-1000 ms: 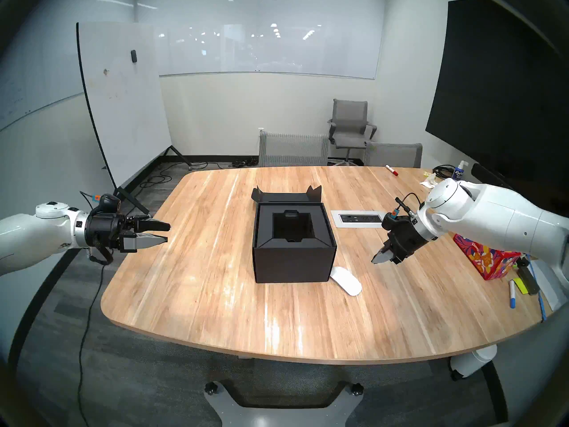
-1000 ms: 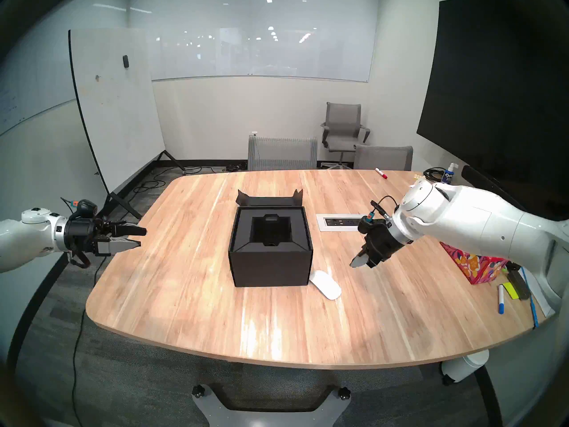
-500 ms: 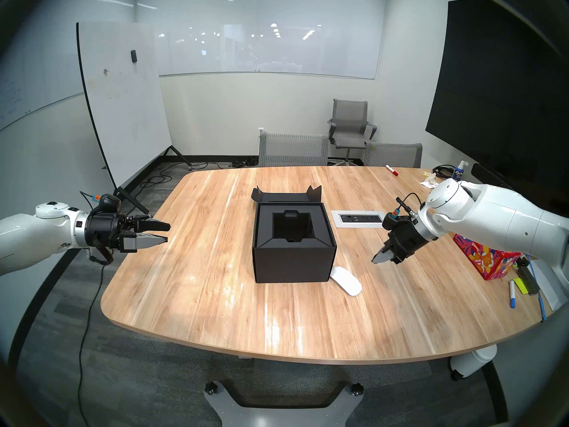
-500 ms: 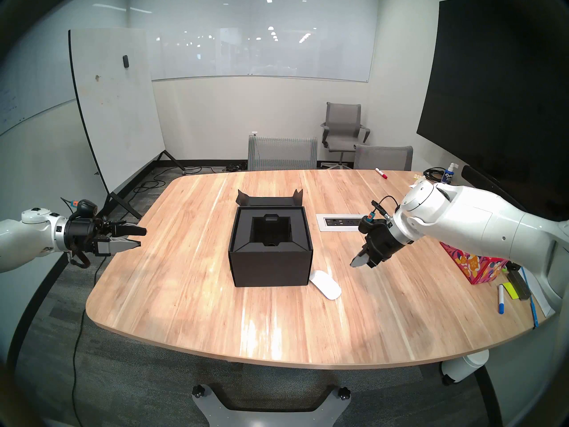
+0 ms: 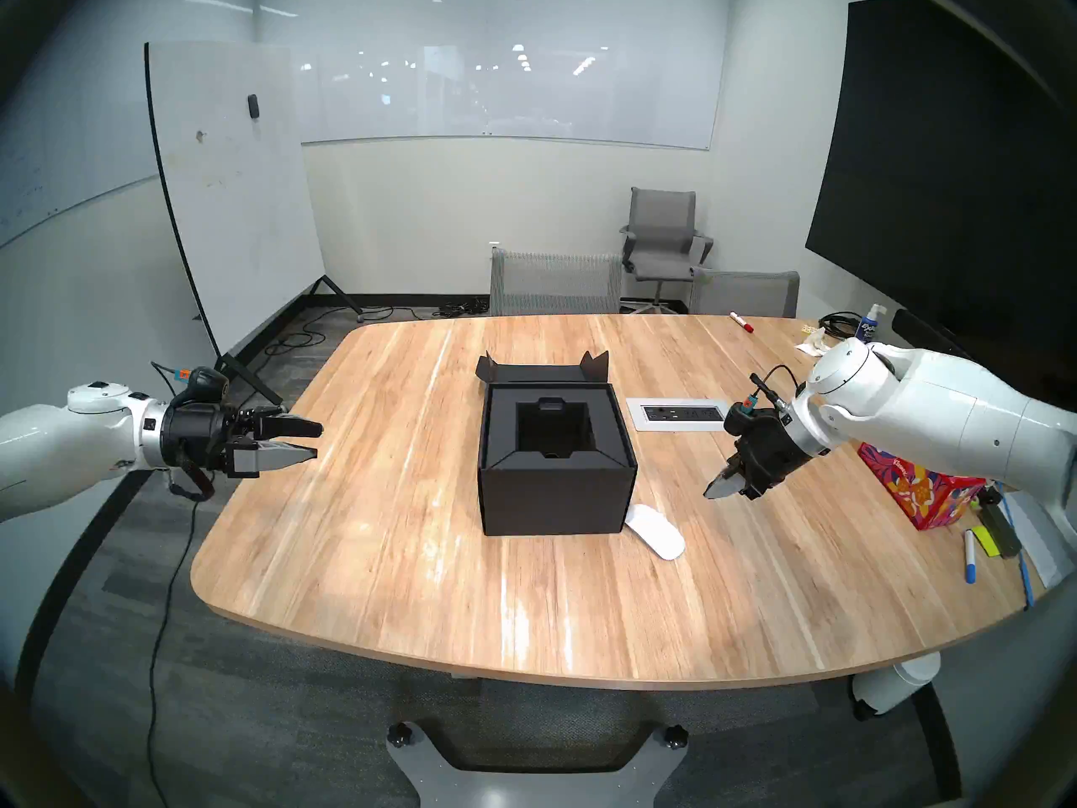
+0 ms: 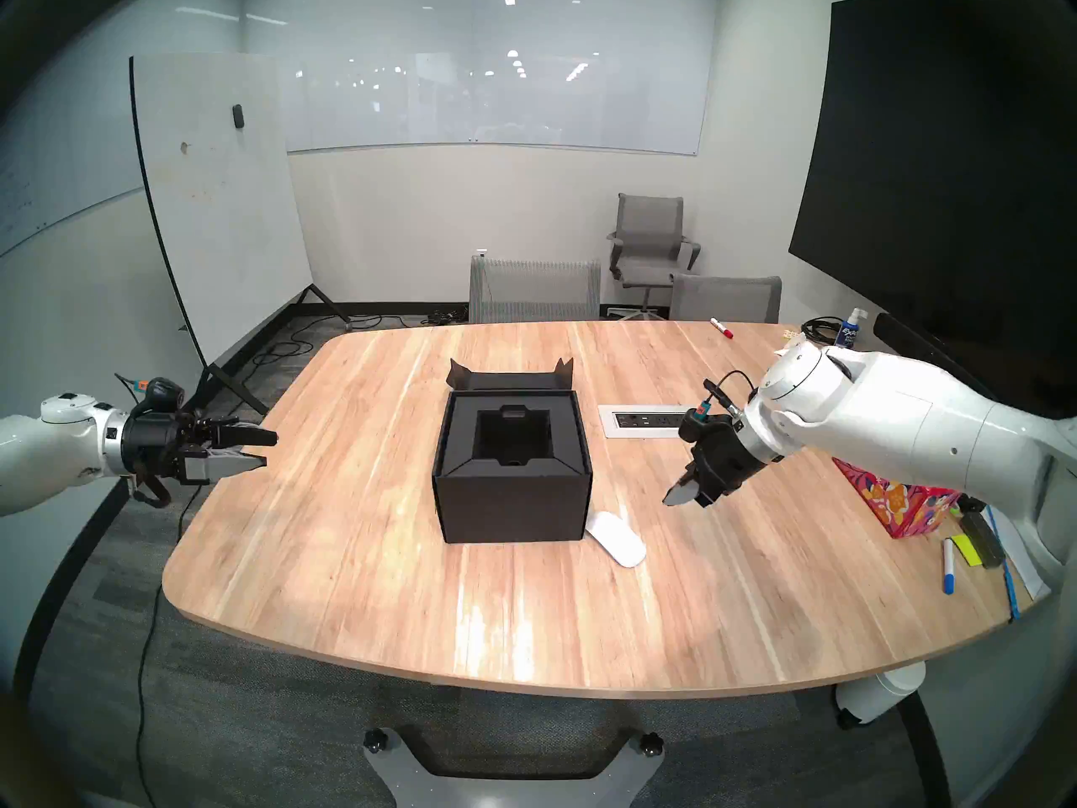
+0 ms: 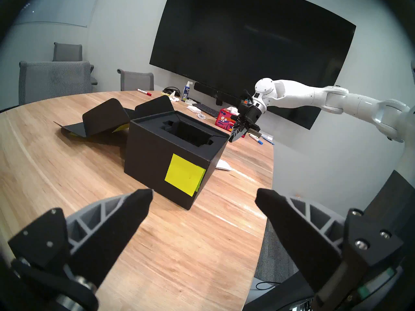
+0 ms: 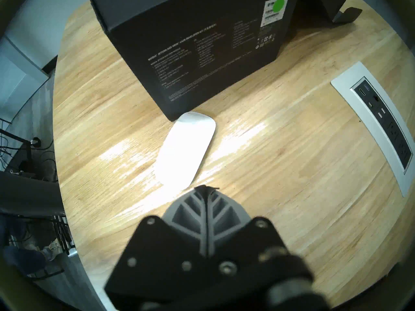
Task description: Open the box and place the mouse inside
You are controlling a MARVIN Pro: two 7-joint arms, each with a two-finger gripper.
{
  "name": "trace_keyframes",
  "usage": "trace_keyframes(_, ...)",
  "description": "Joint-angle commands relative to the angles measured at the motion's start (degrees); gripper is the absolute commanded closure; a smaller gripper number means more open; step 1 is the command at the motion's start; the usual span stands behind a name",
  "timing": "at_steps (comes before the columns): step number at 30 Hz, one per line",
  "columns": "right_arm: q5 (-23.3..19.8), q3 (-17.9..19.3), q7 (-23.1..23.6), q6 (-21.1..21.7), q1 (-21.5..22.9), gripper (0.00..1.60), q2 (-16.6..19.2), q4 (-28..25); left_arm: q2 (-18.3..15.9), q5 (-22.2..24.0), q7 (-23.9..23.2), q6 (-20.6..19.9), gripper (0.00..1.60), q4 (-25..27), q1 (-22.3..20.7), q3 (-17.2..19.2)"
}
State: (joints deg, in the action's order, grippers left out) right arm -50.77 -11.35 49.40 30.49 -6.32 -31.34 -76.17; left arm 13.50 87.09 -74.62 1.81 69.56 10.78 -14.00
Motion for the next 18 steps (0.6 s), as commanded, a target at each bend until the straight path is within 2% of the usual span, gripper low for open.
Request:
trace_keyframes(1, -0.16, 0.72, 0.1, 0.09, 0.98, 1.6, 0.17, 0.17, 0.14, 0.49, 0.01, -0.06, 0.0, 0.14, -0.65, 0.65)
trace_keyframes(18, -0.16, 0.71, 0.11, 0.08, 0.98, 1.6, 0.17, 0.18, 0.14, 0.49, 0.01, -0.06, 0.0, 0.14, -0.65, 0.65)
